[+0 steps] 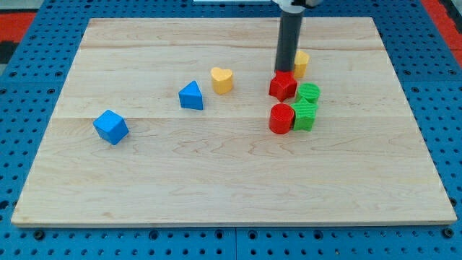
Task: Move the yellow hexagon towards the yellow heart
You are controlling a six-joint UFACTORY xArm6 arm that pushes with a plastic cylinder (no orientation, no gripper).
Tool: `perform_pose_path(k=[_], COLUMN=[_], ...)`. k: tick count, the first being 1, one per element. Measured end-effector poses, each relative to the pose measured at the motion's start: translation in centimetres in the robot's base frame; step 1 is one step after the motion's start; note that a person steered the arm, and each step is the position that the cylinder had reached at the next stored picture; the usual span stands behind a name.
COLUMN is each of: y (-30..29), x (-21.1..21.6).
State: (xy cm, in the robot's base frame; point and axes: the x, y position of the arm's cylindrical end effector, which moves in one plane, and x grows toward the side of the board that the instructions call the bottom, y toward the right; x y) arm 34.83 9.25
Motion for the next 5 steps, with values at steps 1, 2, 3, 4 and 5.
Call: perform_pose_path(k=[1,2,3,4,5], y=[0.0,0.0,0.0,0.0,0.3], x=[0.4,0.5,1.5,1.5,3.2])
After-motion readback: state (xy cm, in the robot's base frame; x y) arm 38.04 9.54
